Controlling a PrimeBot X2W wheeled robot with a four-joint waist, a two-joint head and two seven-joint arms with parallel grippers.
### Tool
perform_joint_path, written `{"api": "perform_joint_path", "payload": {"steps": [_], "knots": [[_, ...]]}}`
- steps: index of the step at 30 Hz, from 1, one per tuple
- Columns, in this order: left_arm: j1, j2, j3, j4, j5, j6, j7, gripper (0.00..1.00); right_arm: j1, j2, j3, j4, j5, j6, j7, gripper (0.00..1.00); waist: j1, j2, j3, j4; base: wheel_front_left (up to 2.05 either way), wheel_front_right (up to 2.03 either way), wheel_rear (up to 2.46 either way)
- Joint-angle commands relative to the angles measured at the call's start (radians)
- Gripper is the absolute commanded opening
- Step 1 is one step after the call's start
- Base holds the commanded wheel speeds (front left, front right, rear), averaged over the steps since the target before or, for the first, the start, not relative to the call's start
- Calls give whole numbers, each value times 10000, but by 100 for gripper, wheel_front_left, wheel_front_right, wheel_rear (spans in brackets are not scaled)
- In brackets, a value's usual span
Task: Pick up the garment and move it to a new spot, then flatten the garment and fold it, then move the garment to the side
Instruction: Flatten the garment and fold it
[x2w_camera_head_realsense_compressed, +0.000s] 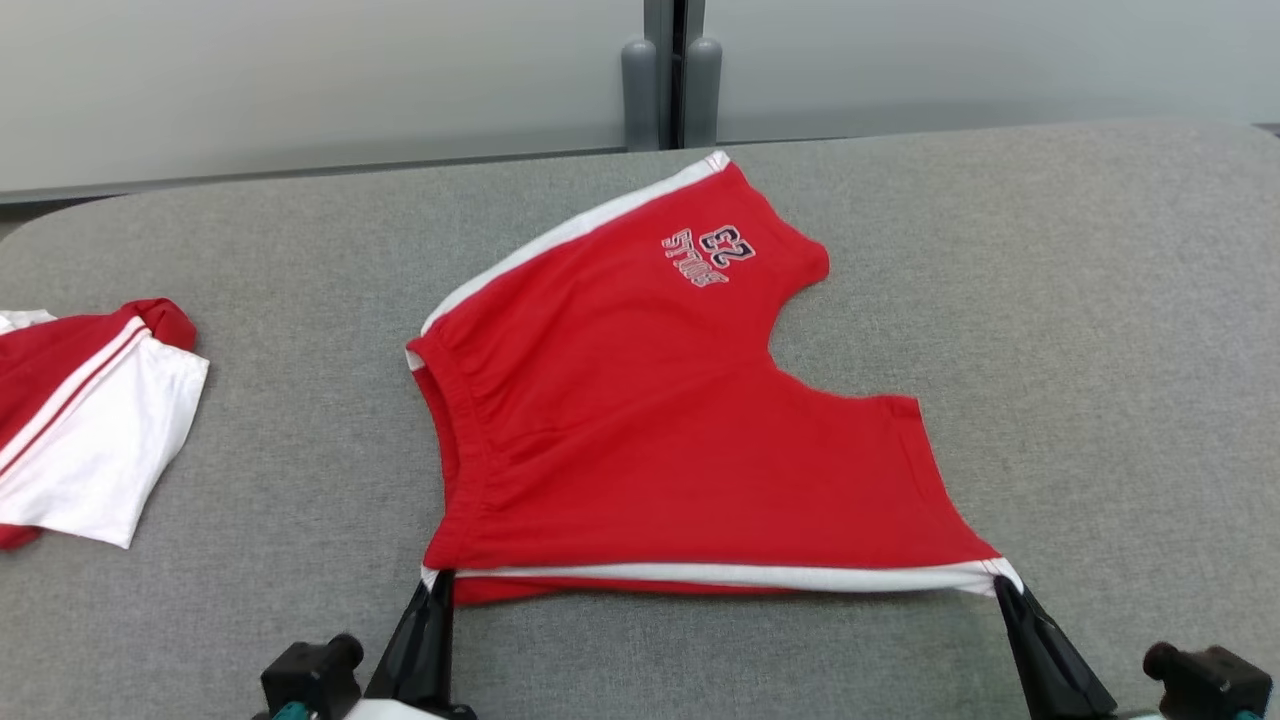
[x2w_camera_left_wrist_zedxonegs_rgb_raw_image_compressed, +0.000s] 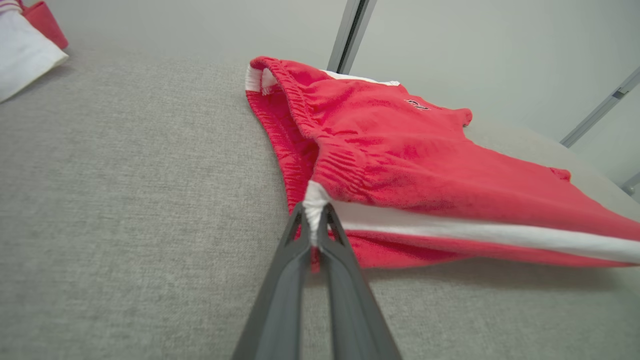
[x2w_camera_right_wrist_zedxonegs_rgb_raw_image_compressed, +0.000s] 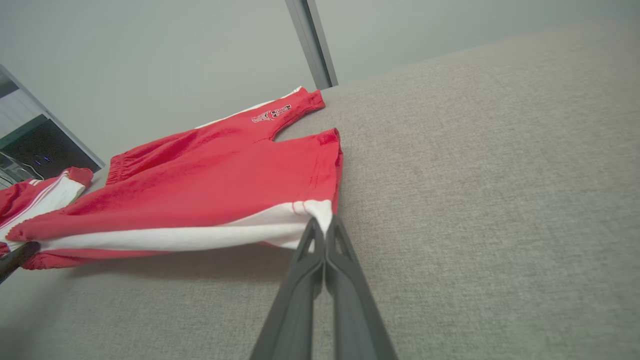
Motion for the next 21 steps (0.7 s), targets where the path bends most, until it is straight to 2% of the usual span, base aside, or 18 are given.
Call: {"api": "perform_joint_path", "payload": {"steps": [1,6,11,16,21], "knots": [[411,122,207,-315,-166,168,12,0,490,114,-409,-427,-227,-4,237,0,0,-1,-340,35,0,0,0],[1063,217,191,-1055,-276,334,362,0,1273,511,-1124,-1473,-690,-11,998,0,0,-1,-589,112,0,0,0],[1157,263,33,-1408,-317,362,788,0,1351,694,-1349,-1919,-888,-11,1496,0,0,-1,-635,188,0,0,0],[648,308,-108,-1765,-346,369,1363,0,577,495,-1382,-2083,-956,-11,1778,0,0,-1,-321,369,0,0,0],[-311,234,-241,-1903,-545,297,1889,0,-1081,53,-1394,-1704,-758,-11,1652,0,0,-1,398,714,0,0,0]]}}
